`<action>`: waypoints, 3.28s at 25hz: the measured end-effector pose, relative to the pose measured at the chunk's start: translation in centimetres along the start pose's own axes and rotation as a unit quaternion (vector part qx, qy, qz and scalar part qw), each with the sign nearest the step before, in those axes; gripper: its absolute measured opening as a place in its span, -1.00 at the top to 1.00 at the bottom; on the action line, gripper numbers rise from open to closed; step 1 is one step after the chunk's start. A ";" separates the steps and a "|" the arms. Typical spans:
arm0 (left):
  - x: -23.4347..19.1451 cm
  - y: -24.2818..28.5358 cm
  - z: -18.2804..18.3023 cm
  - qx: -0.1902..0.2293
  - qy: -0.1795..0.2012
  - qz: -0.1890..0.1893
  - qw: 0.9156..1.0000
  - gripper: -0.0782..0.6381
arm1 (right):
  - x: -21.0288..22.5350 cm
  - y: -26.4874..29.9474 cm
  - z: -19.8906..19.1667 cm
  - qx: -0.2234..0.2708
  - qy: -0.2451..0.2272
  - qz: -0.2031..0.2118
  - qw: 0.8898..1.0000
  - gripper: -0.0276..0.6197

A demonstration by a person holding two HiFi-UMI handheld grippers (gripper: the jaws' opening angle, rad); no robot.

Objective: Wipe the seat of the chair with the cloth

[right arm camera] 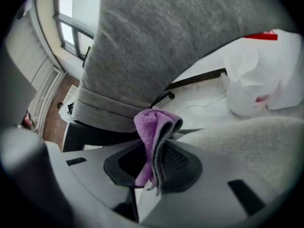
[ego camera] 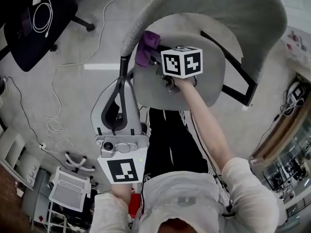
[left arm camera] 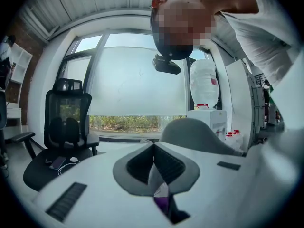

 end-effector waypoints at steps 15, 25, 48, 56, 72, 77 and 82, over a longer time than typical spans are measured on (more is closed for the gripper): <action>0.8 -0.9 -2.9 -0.024 -0.011 -0.016 1.000 0.74 | 7.0 -0.9 -2.9 -0.062 -0.020 -0.078 0.995 0.64; 3.3 0.1 -2.0 -0.033 -0.010 -0.047 0.998 0.74 | 14.1 -8.5 -1.4 -0.058 -0.026 -0.175 0.983 0.64; 5.4 1.7 -2.0 -0.049 -0.009 -0.080 0.996 0.74 | 25.1 -22.1 -0.7 -0.101 -0.064 -0.372 0.920 0.64; 4.9 1.0 -2.0 -0.048 -0.011 -0.068 0.996 0.74 | 25.2 -22.6 -0.3 -0.094 -0.063 -0.379 0.918 0.64; 0.7 -2.9 -3.1 -0.048 0.009 0.004 0.999 0.74 | -1.6 -1.6 -9.6 -0.105 -0.032 -0.013 0.994 0.64; -0.8 -4.3 -3.9 -0.055 0.020 0.014 0.998 0.74 | -1.8 1.4 -12.1 -0.129 -0.002 -0.010 0.992 0.64; -0.5 -4.9 -4.7 -0.066 0.014 0.014 0.998 0.74 | -0.6 0.4 -12.3 -0.130 -0.021 -0.013 0.991 0.64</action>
Point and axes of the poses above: the fingertips, and each gripper's own axes: y forward along the fingers, x to its right, z out of its top, the point moved 1 cm from there along -y, backward along the fingers, and after that the axes turned 12 degrees about x, right-handed, at the moved point
